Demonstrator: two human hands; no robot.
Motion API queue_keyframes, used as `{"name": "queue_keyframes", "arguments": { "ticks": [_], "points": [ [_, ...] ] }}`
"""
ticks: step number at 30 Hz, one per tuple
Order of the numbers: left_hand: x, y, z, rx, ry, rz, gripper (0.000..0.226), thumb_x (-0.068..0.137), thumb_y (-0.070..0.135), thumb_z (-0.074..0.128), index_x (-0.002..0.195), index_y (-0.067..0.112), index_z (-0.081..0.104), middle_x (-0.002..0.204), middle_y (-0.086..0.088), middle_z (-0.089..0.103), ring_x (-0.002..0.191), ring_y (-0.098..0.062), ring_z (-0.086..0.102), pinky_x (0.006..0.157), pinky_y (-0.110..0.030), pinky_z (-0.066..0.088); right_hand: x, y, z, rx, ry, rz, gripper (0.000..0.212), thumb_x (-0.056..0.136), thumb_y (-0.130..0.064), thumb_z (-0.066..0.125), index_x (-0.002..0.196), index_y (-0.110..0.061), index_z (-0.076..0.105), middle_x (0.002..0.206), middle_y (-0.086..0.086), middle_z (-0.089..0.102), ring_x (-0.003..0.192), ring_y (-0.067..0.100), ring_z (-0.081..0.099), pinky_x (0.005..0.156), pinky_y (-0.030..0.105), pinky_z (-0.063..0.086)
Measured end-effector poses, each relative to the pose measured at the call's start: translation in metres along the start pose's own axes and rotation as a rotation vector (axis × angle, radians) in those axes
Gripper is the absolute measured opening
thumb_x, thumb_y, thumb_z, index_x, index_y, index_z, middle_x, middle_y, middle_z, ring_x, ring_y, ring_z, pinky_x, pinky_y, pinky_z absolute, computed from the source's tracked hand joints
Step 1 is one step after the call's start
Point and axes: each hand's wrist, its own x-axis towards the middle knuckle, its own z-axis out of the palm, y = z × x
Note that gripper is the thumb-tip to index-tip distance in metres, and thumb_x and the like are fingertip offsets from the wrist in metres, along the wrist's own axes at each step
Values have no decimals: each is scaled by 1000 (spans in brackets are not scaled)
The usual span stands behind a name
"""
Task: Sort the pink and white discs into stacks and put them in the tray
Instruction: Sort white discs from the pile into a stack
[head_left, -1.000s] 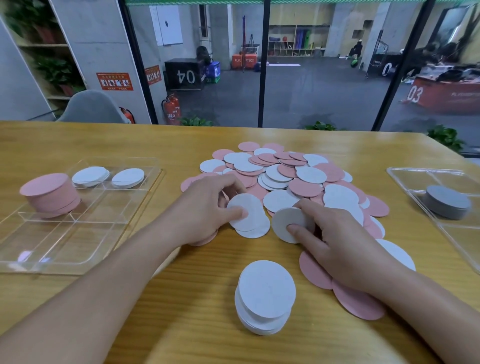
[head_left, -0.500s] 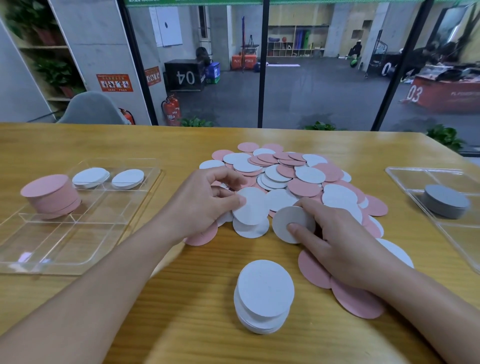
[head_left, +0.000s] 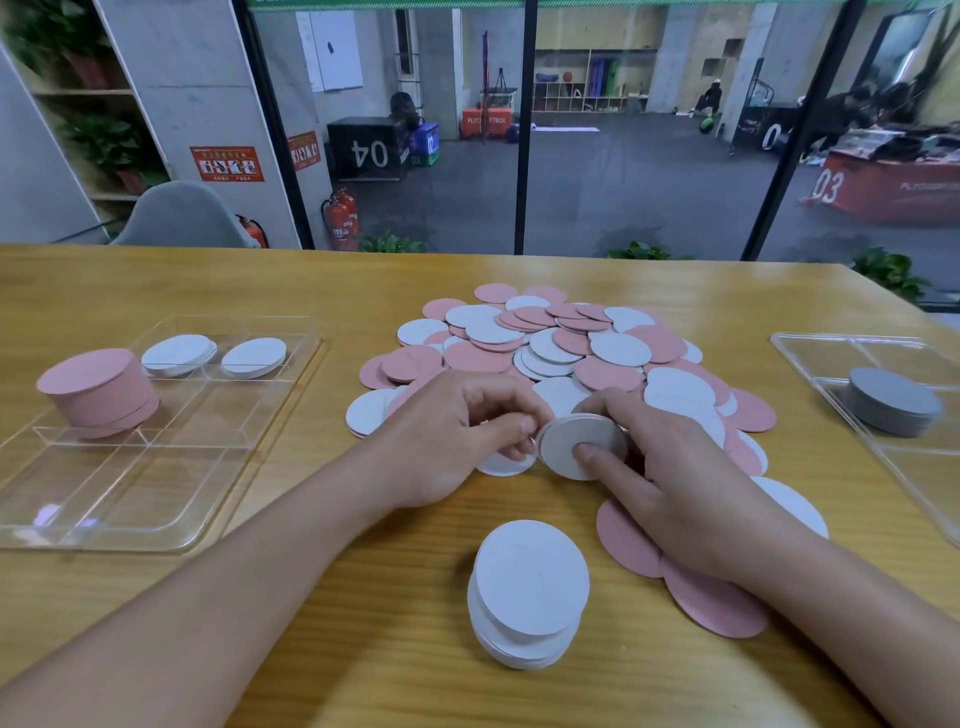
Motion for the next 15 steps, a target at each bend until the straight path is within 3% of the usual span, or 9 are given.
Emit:
{"name": "queue_keyframes", "arguments": {
  "ticks": [3, 6, 9, 11, 15],
  "points": [
    [0, -2, 1, 108, 39, -18, 28, 112, 11, 61, 117, 26, 84, 101, 9, 81, 97, -9, 76, 90, -22, 58, 0, 2, 3, -63, -21, -12, 11, 108, -37, 59, 101, -29, 57, 80, -12, 60, 82, 14, 55, 67, 30, 43],
    [0, -3, -10, 386, 188, -35, 22, 108, 29, 69, 123, 42, 80, 111, 24, 73, 107, 0, 63, 88, -12, 49, 0, 3, 4, -79, -22, -21, 20, 107, -40, 59, 95, -26, 52, 77, -11, 57, 79, 16, 53, 68, 33, 44],
    [2, -8, -21, 576, 196, -141, 38, 100, 52, 74, 137, 43, 71, 122, 23, 62, 133, -4, 48, 111, -31, 45, 0, 4, 4, -72, -25, -20, 20, 106, -41, 60, 95, -26, 52, 78, -11, 58, 78, 16, 53, 70, 34, 46],
    [2, -11, -21, 679, 148, -198, 50, 96, 65, 72, 140, 42, 69, 128, 18, 56, 145, -11, 36, 118, -40, 39, 0, 4, 4, -64, -28, -17, 21, 106, -40, 60, 94, -25, 52, 77, -9, 57, 78, 16, 53, 69, 35, 46],
    [3, -11, -13, 799, 89, -201, 53, 93, 72, 68, 132, 37, 72, 112, 17, 47, 128, -15, 39, 113, -39, 39, 0, 4, 4, -65, -33, -8, 18, 107, -39, 61, 97, -24, 55, 77, -9, 59, 79, 17, 54, 70, 34, 45]
  ]
}}
